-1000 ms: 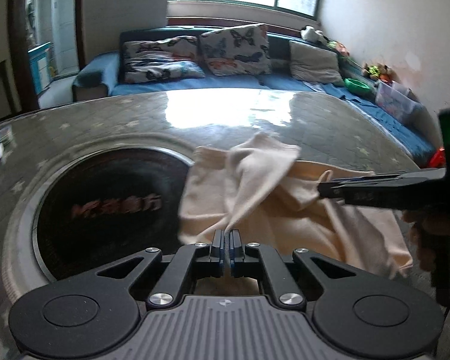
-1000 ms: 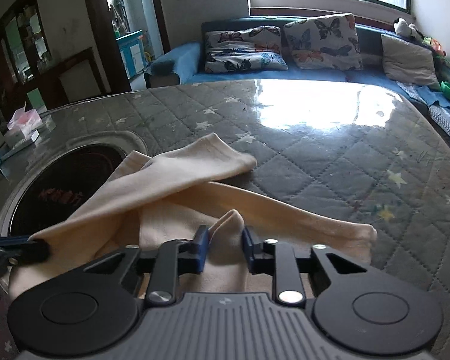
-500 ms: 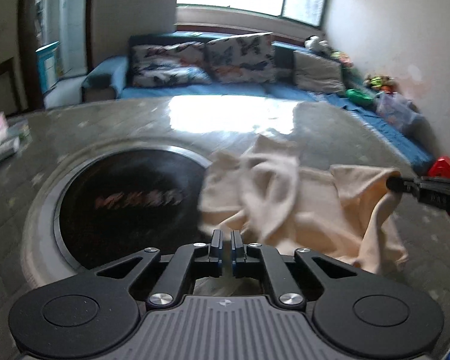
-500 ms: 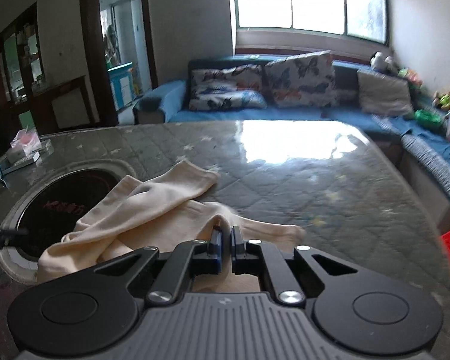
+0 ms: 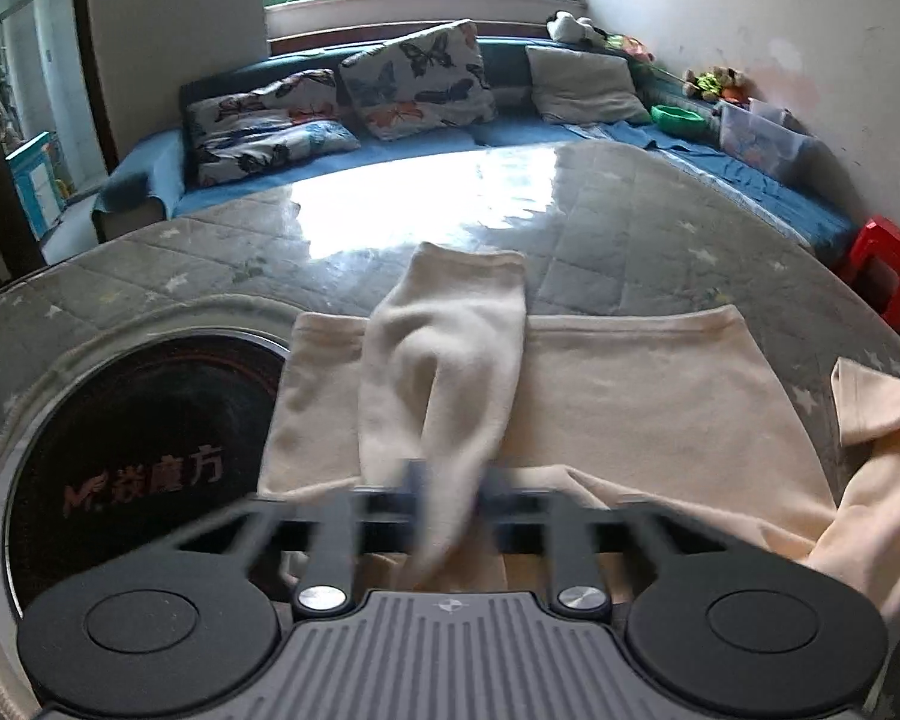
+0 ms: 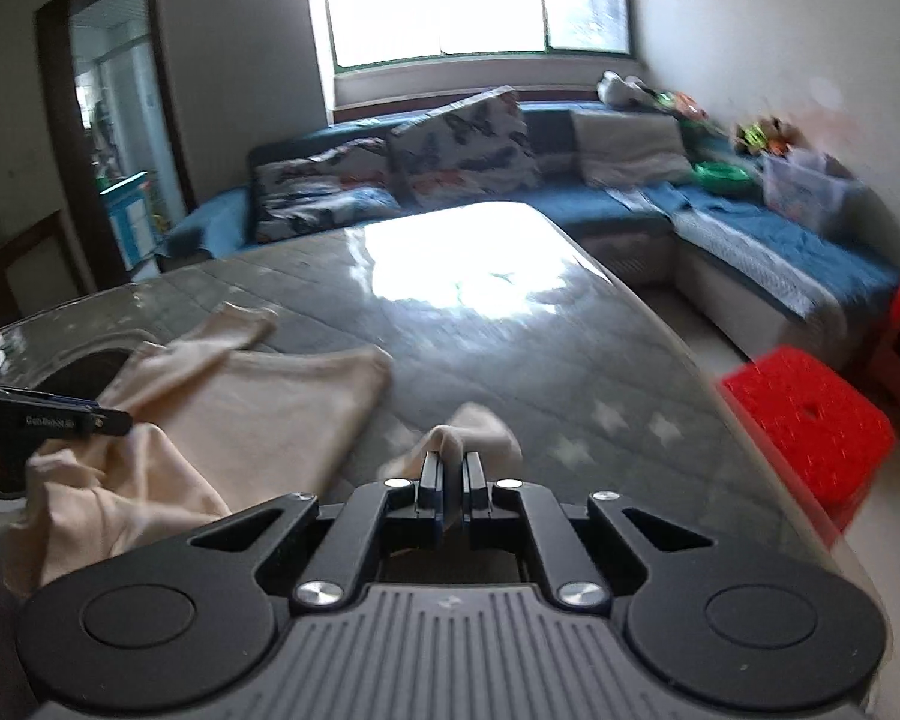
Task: Fold clothes
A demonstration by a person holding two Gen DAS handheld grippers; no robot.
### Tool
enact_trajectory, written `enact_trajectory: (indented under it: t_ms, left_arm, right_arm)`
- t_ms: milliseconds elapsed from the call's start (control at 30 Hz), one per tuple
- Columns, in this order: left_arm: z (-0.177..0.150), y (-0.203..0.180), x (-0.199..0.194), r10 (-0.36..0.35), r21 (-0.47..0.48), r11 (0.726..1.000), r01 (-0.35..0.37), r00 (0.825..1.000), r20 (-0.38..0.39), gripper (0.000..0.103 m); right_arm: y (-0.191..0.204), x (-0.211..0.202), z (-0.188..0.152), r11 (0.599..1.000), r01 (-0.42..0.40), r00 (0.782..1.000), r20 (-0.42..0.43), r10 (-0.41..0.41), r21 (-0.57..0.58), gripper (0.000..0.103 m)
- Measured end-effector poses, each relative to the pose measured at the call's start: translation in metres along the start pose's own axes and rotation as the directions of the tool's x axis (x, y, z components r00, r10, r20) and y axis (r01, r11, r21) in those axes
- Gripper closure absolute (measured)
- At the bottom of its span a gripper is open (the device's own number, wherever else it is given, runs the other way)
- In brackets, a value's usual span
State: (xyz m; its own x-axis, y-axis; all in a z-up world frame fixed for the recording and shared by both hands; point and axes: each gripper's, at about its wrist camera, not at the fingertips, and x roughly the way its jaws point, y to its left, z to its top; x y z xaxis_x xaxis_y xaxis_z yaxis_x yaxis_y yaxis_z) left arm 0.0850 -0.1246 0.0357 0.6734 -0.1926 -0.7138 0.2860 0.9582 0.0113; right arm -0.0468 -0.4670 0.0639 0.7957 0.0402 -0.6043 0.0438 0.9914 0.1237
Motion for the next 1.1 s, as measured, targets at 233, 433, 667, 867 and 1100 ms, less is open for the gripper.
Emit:
enact_trajectory:
  t_ms: [233, 433, 667, 867, 1100]
  left_arm:
    - [-0.015, 0.036, -0.050, 0.074, -0.093, 0.993, -0.066, 0.993, 0.087, 0.096]
    - [-0.059, 0.082, -0.101, 0.124, -0.222, 0.969, -0.109, 0.991, 0.056, 0.096]
    - [-0.111, 0.100, -0.122, 0.116, -0.262, 0.958, -0.119, 0.993, -0.028, 0.093]
    - [-0.107, 0.096, -0.138, 0.126, -0.235, 0.964, -0.122, 0.992, 0.006, 0.069]
    - [-0.082, 0.072, -0.132, 0.010, -0.178, 0.984, 0.002, 0.998, 0.070, 0.070]
  right_arm:
    - [-0.016, 0.007, -0.010, 0.998, 0.039, 0.999, -0.013, -0.038, 0.041, 0.098]
    - [-0.025, 0.007, -0.017, 0.996, 0.058, 0.998, -0.022, -0.057, 0.070, 0.098]
    - [-0.028, 0.005, -0.021, 0.995, 0.081, 0.996, -0.029, -0.079, 0.060, 0.096]
    - [-0.029, 0.001, -0.019, 0.995, 0.098, 0.995, -0.020, -0.098, 0.035, 0.093]
    - [-0.014, 0.009, -0.013, 0.999, 0.038, 0.998, -0.041, -0.038, -0.010, 0.092]
